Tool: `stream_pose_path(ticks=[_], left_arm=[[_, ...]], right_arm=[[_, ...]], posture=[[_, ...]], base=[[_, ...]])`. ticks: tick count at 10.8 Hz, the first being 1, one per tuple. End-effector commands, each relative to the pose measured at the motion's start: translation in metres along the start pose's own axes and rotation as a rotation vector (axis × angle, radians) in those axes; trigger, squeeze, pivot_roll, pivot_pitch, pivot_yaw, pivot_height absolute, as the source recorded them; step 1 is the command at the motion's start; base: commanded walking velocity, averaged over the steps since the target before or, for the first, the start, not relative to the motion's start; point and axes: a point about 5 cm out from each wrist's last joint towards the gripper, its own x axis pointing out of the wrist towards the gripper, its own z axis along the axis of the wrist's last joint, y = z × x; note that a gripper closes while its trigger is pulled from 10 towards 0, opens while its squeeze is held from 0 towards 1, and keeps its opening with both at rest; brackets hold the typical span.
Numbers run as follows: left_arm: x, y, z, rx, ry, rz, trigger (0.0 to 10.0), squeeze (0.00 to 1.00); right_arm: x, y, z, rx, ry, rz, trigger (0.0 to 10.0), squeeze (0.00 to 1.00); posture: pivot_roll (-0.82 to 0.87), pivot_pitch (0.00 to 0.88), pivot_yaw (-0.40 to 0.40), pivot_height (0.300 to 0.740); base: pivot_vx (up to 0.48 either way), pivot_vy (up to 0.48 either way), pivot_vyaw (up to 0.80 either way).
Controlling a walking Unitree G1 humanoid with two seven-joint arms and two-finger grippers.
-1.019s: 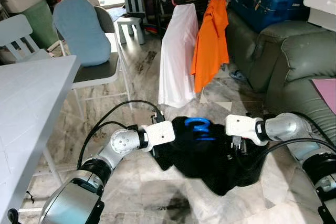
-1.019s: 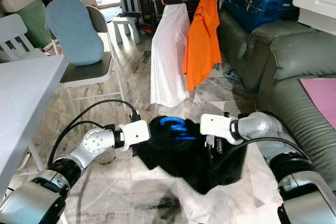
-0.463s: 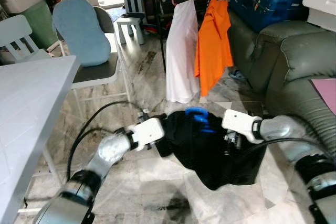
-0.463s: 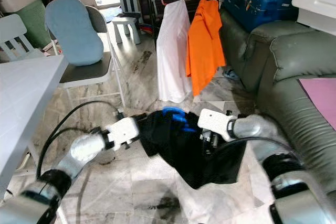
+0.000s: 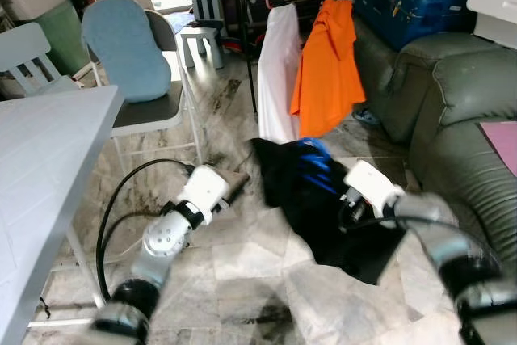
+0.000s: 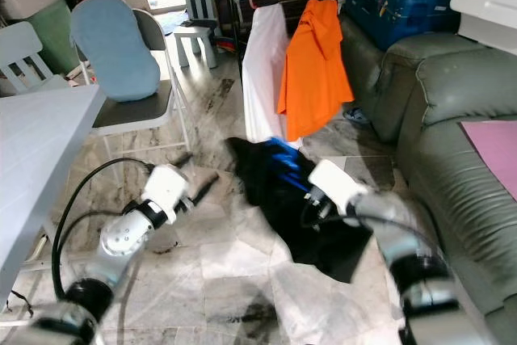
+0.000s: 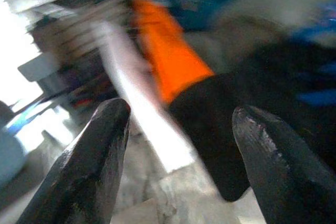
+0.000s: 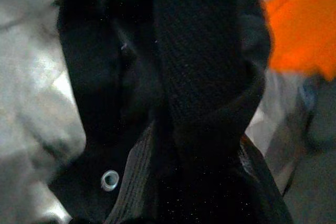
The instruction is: Hang hanger
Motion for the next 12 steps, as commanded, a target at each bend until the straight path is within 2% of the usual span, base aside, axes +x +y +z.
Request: stream_pose_path(ticks=[1, 2, 3, 6, 7, 8, 9, 10, 12], left_arm=[[-0.010, 0.011, -0.009, -0.090, 0.045, 0.191, 10.0, 1.00], [-0.014, 0.014, -0.014, -0.130, 0.077, 0.279, 10.0, 1.00], [-0.021, 0.010, -0.019, -0.204, 0.105, 0.297, 10.0, 1.00], [-0.028, 0.006, -0.023, -0.265, 0.157, 0.349, 10.0, 1.00], [-0.029, 0.003, -0.025, -0.294, 0.179, 0.339, 10.0, 1.00], [-0.031, 0.000, -0.024, -0.299, 0.189, 0.331, 10.0, 1.00], [-0.030, -0.004, -0.024, -0.326, 0.197, 0.316, 10.0, 0.00], [-0.030, -0.006, -0.023, -0.341, 0.194, 0.309, 10.0, 0.00], [-0.029, -0.008, -0.022, -0.362, 0.197, 0.306, 10.0, 0.00]], right_arm=[[-0.002, -0.004, 0.005, 0.122, -0.052, -0.126, 0.0, 0.00], [-0.004, 0.000, -0.001, 0.193, -0.051, -0.172, 0.0, 0.00], [-0.007, 0.012, -0.007, 0.309, -0.063, -0.240, 0.0, 0.00], [-0.018, 0.030, -0.013, 0.364, -0.030, -0.393, 0.0, 0.00], [-0.021, 0.032, -0.014, 0.392, -0.021, -0.422, 1.9, 0.00], [-0.022, 0.035, -0.012, 0.423, -0.025, -0.424, 10.0, 0.00], [-0.025, 0.035, -0.010, 0.478, -0.042, -0.470, 10.0, 0.00], [-0.026, 0.034, -0.010, 0.475, -0.040, -0.526, 10.0, 0.00], [-0.027, 0.040, -0.007, 0.528, -0.085, -0.492, 10.0, 0.00]], posture=[[-0.24, 0.000, 0.110, 0.740], [-0.24, 0.000, 0.110, 0.740], [-0.24, 0.000, 0.109, 0.740], [-0.26, 0.000, 0.108, 0.740], [-0.27, 0.000, 0.108, 0.740], [-0.28, 0.000, 0.110, 0.740], [-0.28, 0.000, 0.111, 0.740], [-0.28, 0.000, 0.112, 0.740], [-0.29, 0.000, 0.111, 0.740]], base=[[0.000, 0.000, 0.00], [0.000, 0.000, 0.00], [0.000, 0.000, 0.00], [0.000, 0.000, 0.00], [0.000, 0.000, 0.00], [0.000, 0.000, 0.00], [0.000, 0.000, 0.00], [0.000, 0.000, 0.00], [0.000, 0.000, 0.00]])
